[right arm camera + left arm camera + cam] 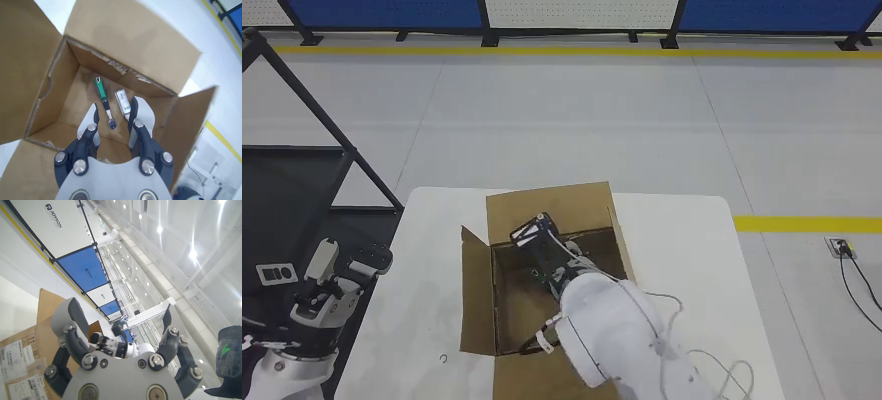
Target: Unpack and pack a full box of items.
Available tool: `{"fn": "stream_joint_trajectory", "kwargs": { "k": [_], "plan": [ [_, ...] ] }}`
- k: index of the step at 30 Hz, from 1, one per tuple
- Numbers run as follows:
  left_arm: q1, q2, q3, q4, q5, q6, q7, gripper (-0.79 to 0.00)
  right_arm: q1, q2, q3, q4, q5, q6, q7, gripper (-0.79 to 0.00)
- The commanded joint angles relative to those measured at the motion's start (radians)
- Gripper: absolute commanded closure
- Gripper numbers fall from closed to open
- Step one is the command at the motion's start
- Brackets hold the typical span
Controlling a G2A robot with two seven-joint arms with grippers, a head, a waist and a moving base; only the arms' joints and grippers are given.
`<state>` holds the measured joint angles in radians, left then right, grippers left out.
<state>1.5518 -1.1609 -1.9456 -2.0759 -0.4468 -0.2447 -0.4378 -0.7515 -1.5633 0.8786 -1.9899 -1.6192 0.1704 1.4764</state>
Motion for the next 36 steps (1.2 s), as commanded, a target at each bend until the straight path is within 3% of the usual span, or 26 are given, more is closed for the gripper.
{"fn": "stream_joint_trajectory", "kwargs": {
  "k": [1, 3, 5, 8, 9, 15, 22, 29, 36],
  "plan": [
    [0.0, 0.0, 0.0, 0.0, 0.0, 0.0, 0.0, -0.785, -0.101, 0.014, 0.078, -0.202, -0.026, -0.01, -0.045, -0.363],
    [0.0, 0.0, 0.0, 0.0, 0.0, 0.0, 0.0, -0.785, -0.185, 0.024, 0.144, -0.323, -0.006, -0.02, -0.1, -0.323],
    [0.0, 0.0, 0.0, 0.0, 0.0, 0.0, 0.0, -0.785, -0.242, 0.03, 0.216, -0.36, 0.014, -0.02, -0.175, -0.252],
    [0.0, 0.0, 0.0, 0.0, 0.0, 0.0, 0.0, -0.785, -0.293, 0.035, 0.327, -0.36, 0.076, -0.026, -0.25, -0.102],
    [0.0, 0.0, 0.0, 0.0, 0.0, 0.0, 0.0, -0.785, -0.309, 0.038, 0.363, -0.36, 0.096, -0.032, -0.251, -0.009],
    [0.0, 0.0, 0.0, 0.0, 0.0, 0.0, 0.0, -0.785, -0.421, 0.053, 0.586, -0.352, 0.257, -0.095, -0.18, 0.0],
    [0.0, 0.0, 0.0, 0.0, 0.0, 0.0, 0.0, -0.785, -0.478, 0.075, 0.793, -0.198, 0.491, -0.232, -0.102, 0.0],
    [0.0, 0.0, 0.0, 0.0, 0.0, 0.0, 0.0, -0.785, -0.498, 0.095, 0.819, 0.0, 0.602, -0.356, -0.11, 0.0],
    [0.0, 0.0, 0.0, 0.0, 0.0, 0.0, 0.0, -0.785, -0.502, 0.109, 0.766, 0.127, 0.68, -0.484, -0.174, 0.0]
  ]
}}
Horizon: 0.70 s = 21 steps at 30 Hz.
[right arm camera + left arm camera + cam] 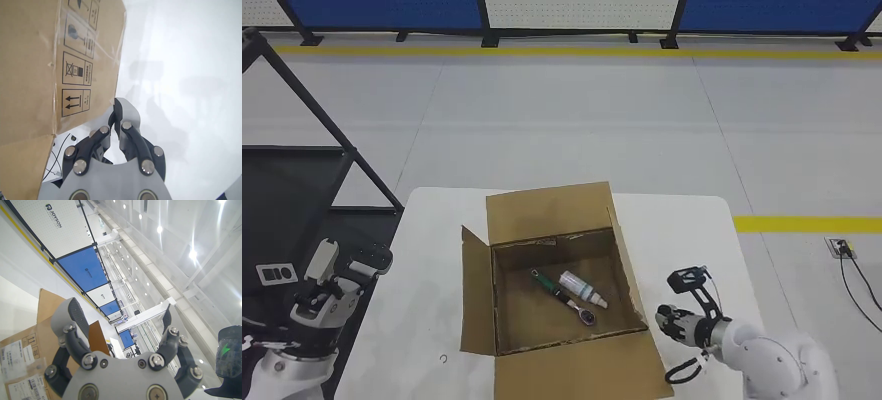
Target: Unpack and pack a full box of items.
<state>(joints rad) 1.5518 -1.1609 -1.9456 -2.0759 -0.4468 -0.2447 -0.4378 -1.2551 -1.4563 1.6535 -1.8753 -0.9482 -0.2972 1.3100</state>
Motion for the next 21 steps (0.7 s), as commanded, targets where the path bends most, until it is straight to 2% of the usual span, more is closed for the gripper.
{"fn": "stream_joint_trajectory", "kwargs": {
  "k": [1, 10, 17, 21],
  "plan": [
    [0.0, 0.0, 0.0, 0.0, 0.0, 0.0, 0.0, -0.785, 0.003, 0.004, -0.02, 0.02, 0.02, -0.034, -0.016, 0.0],
    [0.0, 0.0, 0.0, 0.0, 0.0, 0.0, 0.0, -0.785, 0.044, 0.018, -0.127, 0.059, 0.058, -0.101, -0.051, 0.0],
    [0.0, 0.0, 0.0, 0.0, 0.0, 0.0, 0.0, -0.785, 0.121, 0.02, -0.246, 0.093, 0.009, -0.051, -0.078, 0.0],
    [0.0, 0.0, 0.0, 0.0, 0.0, 0.0, 0.0, -0.785, 0.119, 0.025, -0.258, 0.037, -0.019, -0.008, -0.115, 0.0]
  ]
}}
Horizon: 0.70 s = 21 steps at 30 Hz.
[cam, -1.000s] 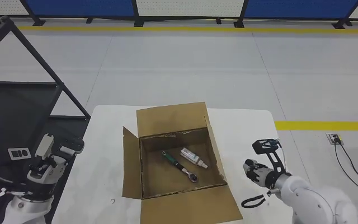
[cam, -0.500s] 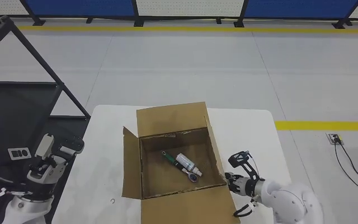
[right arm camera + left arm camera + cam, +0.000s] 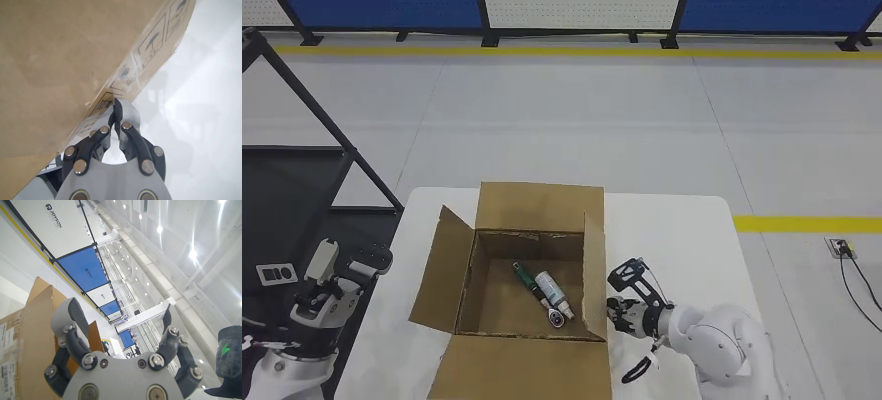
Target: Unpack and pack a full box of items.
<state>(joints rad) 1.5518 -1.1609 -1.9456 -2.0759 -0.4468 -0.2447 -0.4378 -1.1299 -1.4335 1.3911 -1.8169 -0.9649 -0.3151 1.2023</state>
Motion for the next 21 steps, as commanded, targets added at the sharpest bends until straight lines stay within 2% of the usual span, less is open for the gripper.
{"fn": "stream_joint_trajectory", "kwargs": {
  "k": [1, 6, 12, 15, 16, 17, 18, 21],
  "plan": [
    [0.001, 0.0, -0.003, 0.0, 0.001, 0.003, 0.006, -0.785, -0.013, 0.004, 0.012, -0.043, -0.004, 0.019, -0.013, 0.0],
    [0.014, 0.002, -0.055, 0.013, 0.0, 0.009, -0.008, -0.785, -0.064, 0.017, 0.078, -0.155, 0.046, 0.024, -0.065, 0.0],
    [0.033, 0.018, -0.115, 0.047, 0.022, 0.067, -0.188, -0.785, -0.112, 0.033, 0.151, -0.221, 0.179, -0.046, -0.122, 0.0],
    [0.036, 0.027, -0.143, 0.061, 0.088, 0.076, -0.255, -0.785, -0.111, 0.036, 0.155, -0.221, 0.179, -0.049, -0.115, 0.0],
    [0.039, 0.029, -0.149, 0.065, 0.109, 0.074, -0.256, -0.696, -0.111, 0.036, 0.155, -0.221, 0.179, -0.049, -0.115, 0.0],
    [0.039, 0.029, -0.149, 0.065, 0.109, 0.074, -0.256, -0.323, -0.111, 0.036, 0.155, -0.221, 0.179, -0.049, -0.115, 0.0],
    [0.039, 0.029, -0.149, 0.065, 0.109, 0.074, -0.256, 0.0, -0.111, 0.036, 0.155, -0.221, 0.179, -0.049, -0.115, 0.0],
    [0.039, 0.029, -0.149, 0.065, 0.109, 0.074, -0.256, 0.0, -0.113, 0.035, 0.153, -0.219, 0.183, -0.048, -0.121, 0.0]
  ]
}}
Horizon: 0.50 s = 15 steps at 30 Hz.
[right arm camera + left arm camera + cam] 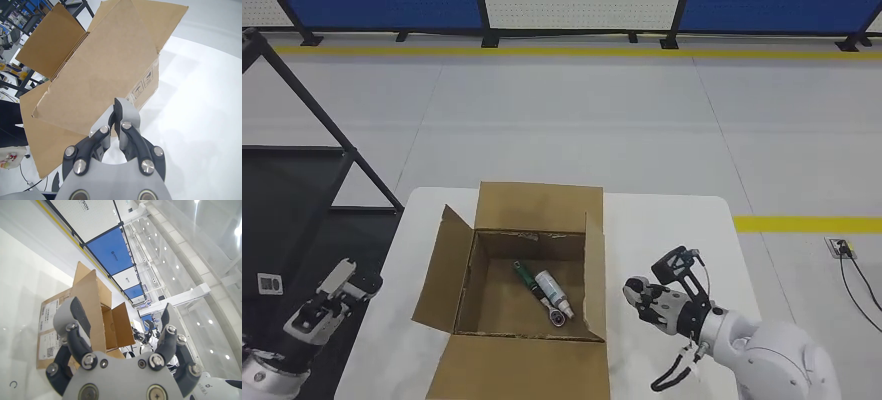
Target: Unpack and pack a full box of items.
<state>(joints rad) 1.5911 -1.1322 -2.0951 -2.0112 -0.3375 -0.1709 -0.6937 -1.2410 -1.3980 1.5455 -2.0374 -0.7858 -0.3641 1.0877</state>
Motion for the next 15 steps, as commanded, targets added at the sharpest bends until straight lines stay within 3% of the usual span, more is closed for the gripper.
{"fn": "stream_joint_trajectory", "kwargs": {
  "k": [1, 8, 15],
  "plan": [
    [0.0, 0.0, 0.0, 0.0, -0.001, 0.0, 0.0, 0.0, -0.006, 0.0, -0.008, 0.008, 0.018, -0.002, -0.028, 0.0],
    [0.007, 0.007, 0.081, -0.005, 0.186, 0.028, -0.009, 0.0, 0.033, 0.004, -0.06, 0.059, 0.043, 0.031, -0.121, 0.0],
    [-0.032, 0.014, 0.174, -0.011, 0.245, 0.048, -0.047, 0.0, 0.098, 0.012, -0.127, 0.125, 0.096, 0.01, -0.091, 0.0]
  ]
}}
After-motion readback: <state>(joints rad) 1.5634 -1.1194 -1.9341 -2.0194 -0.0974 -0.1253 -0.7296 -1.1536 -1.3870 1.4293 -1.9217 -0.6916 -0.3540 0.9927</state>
